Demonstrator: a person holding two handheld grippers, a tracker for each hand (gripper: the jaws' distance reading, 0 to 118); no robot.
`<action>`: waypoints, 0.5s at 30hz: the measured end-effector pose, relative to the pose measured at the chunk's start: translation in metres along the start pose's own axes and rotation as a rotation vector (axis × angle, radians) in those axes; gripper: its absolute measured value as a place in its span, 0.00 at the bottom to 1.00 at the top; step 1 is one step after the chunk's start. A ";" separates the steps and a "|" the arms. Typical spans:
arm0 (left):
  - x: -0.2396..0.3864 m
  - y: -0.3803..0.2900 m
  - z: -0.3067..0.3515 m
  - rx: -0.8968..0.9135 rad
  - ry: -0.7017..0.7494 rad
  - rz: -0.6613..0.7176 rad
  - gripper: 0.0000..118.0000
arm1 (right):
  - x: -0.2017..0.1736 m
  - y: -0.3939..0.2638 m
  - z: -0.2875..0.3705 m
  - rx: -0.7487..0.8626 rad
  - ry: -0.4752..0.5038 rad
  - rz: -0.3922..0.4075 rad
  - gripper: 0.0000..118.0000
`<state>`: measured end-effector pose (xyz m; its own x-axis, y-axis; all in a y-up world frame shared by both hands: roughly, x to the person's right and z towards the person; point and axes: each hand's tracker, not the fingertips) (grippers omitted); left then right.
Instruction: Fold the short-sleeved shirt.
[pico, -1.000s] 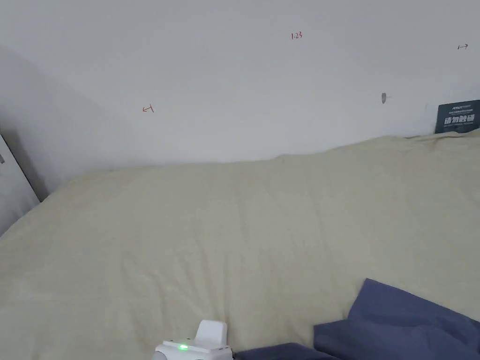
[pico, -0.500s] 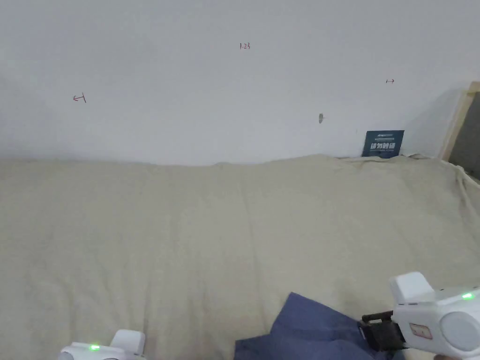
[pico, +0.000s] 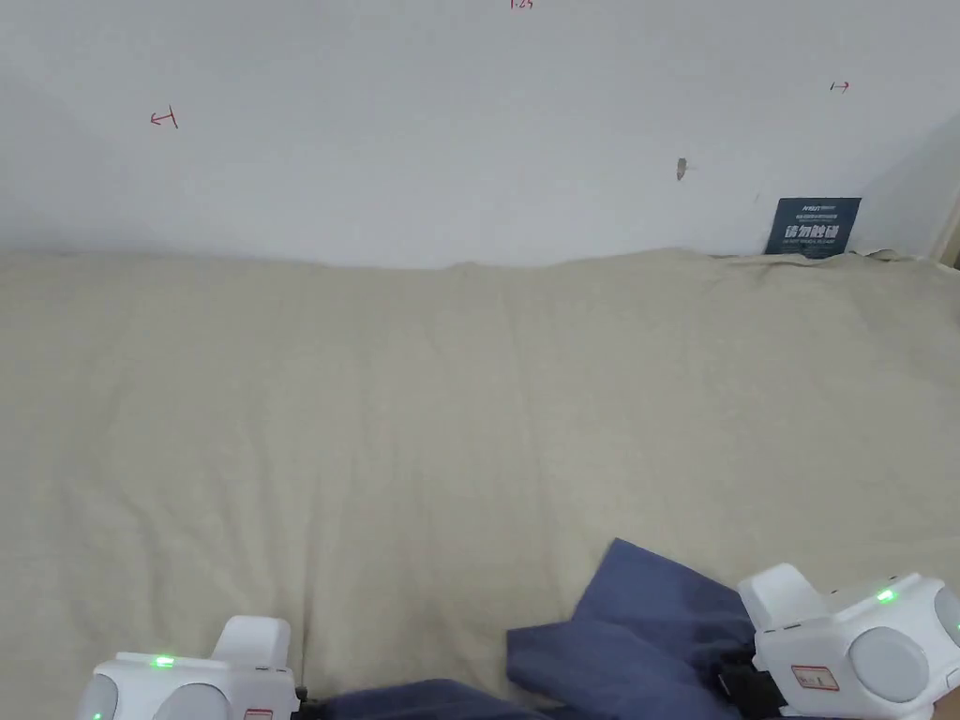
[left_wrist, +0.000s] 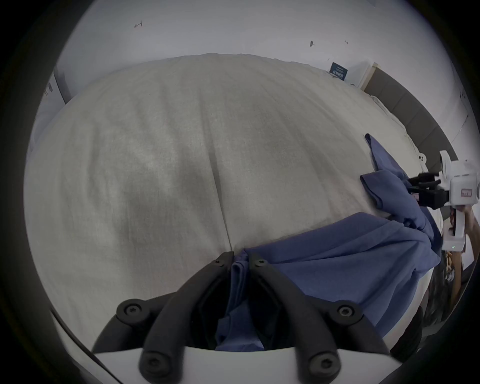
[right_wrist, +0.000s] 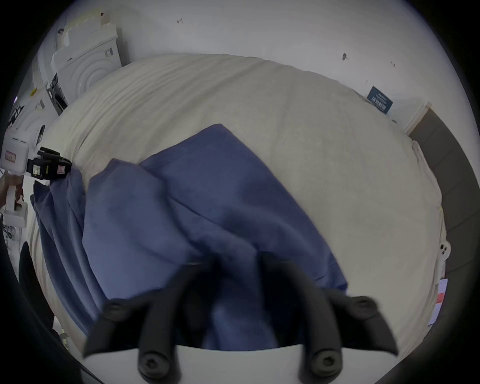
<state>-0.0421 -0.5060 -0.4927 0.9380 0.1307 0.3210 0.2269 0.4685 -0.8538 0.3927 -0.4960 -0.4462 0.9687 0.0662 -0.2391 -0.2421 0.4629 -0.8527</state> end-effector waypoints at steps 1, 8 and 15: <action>-0.001 0.000 0.000 0.003 -0.002 0.003 0.09 | -0.003 -0.002 0.000 0.005 0.024 0.004 0.10; -0.005 -0.009 0.005 0.051 -0.020 0.034 0.09 | -0.011 -0.005 0.025 0.064 0.031 -0.040 0.04; -0.011 -0.021 0.096 0.271 -0.128 0.101 0.08 | -0.013 -0.008 0.136 0.315 0.051 -0.123 0.03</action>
<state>-0.0820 -0.4330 -0.4389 0.9077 0.2891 0.3041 0.0403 0.6613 -0.7490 0.3900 -0.3803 -0.3727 0.9838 -0.0475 -0.1728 -0.0872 0.7154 -0.6932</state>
